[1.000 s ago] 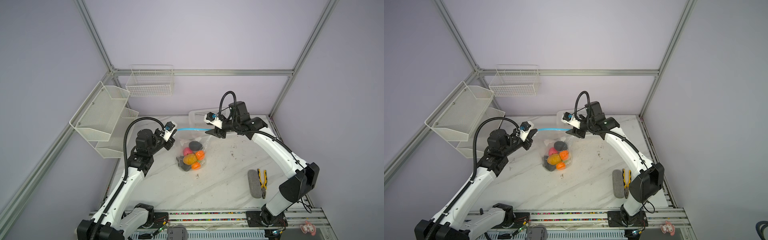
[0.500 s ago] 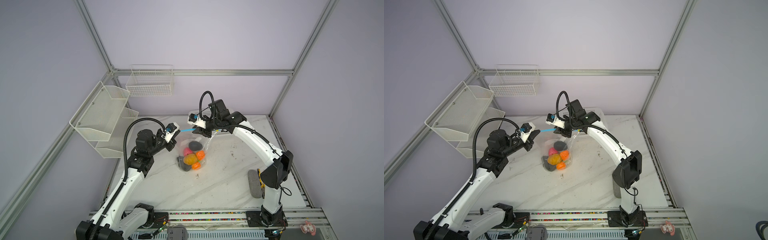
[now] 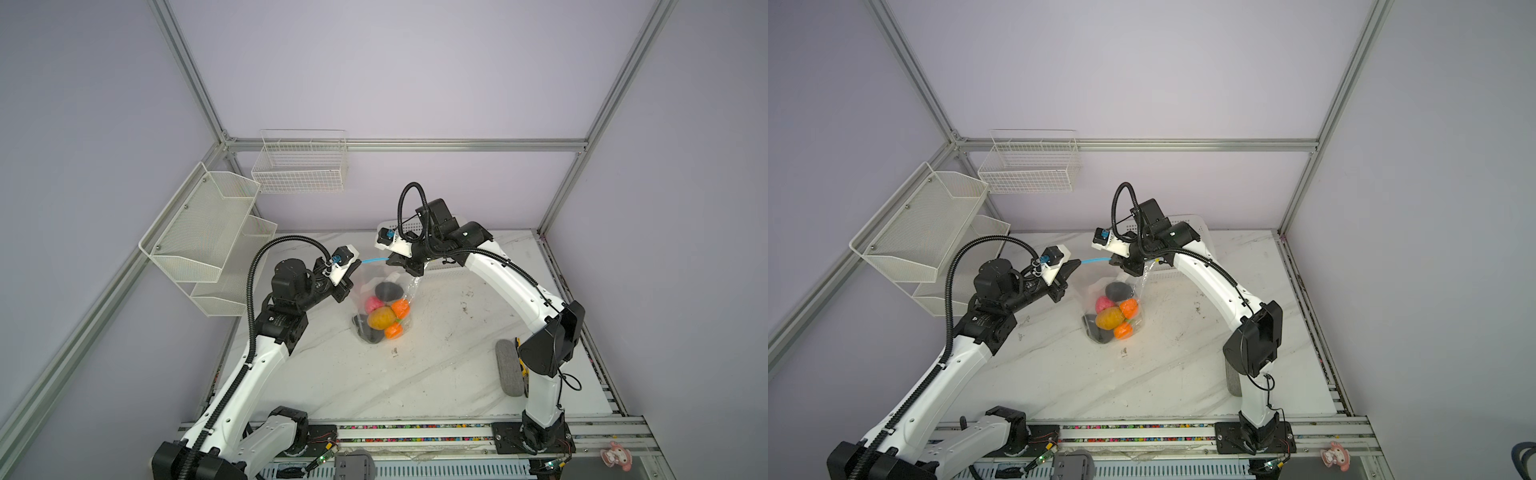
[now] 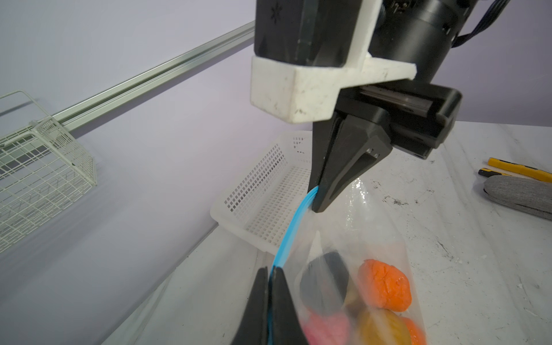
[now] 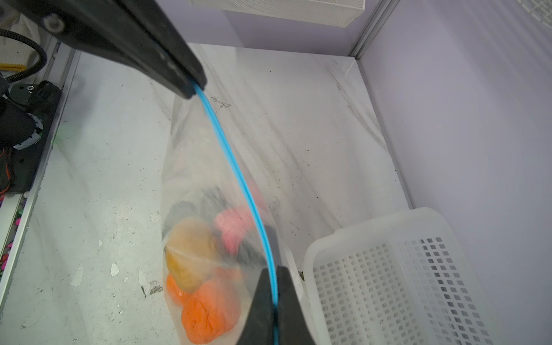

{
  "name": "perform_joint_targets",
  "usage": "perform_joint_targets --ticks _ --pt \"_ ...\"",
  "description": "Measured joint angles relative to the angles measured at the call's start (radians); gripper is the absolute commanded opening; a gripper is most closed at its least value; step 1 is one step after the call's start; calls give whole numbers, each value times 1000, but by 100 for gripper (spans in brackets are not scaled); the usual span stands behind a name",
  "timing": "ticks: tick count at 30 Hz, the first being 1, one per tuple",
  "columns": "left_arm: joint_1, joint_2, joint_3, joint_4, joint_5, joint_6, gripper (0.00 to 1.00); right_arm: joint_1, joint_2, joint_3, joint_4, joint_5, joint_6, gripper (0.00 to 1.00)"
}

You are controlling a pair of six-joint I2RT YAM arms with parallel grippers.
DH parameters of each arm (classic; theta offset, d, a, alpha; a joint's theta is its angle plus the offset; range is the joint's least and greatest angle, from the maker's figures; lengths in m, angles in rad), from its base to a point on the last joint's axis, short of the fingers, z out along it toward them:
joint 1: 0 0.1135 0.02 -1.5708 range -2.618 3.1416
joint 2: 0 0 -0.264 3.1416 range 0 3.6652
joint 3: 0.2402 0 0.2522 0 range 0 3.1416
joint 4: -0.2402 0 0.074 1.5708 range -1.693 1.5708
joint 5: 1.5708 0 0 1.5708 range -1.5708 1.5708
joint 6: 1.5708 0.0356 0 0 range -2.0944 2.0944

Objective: Place the food in the zip-top bag and seal the zipper

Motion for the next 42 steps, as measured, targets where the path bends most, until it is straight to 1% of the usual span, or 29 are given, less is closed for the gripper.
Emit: perform_joint_targets --ticks 2,5,6,8,10,14,18,22,26,29,33,36,42 --pt "0 -2 0 20 -1 -22 60 2 -16 -21 2 11 16 0" --pt "0 -12 0 53 -12 -65 80 5 -60 -82 27 41 74 0" --pt "0 -20 0 67 -19 -83 86 8 -84 -114 43 56 101 0" --pt "0 -41 0 94 -29 -125 94 19 -132 -176 72 85 164 0" --pt "0 -68 -1 124 -39 -172 99 41 -186 -241 104 117 226 0" --pt "0 -132 -18 181 -76 -291 100 117 -293 -361 164 183 392 0" --pt "0 -205 -73 209 -124 -423 100 181 -320 -382 180 249 572 0" --pt "0 -280 -136 214 -194 -545 100 199 -270 -332 137 309 755 0" --pt "0 -346 -191 212 -253 -628 100 198 -170 -257 67 324 908 0" --pt "0 -364 -196 193 -293 -660 100 206 -128 -250 21 323 996 0" --pt "0 -364 -196 168 -338 -672 100 216 -125 -222 -14 316 1099 0" --pt "0 -346 -195 139 -365 -679 100 218 -146 -196 -5 316 1176 0" --pt "0 -277 -191 97 -388 -703 100 218 -230 -202 23 315 1334 0"
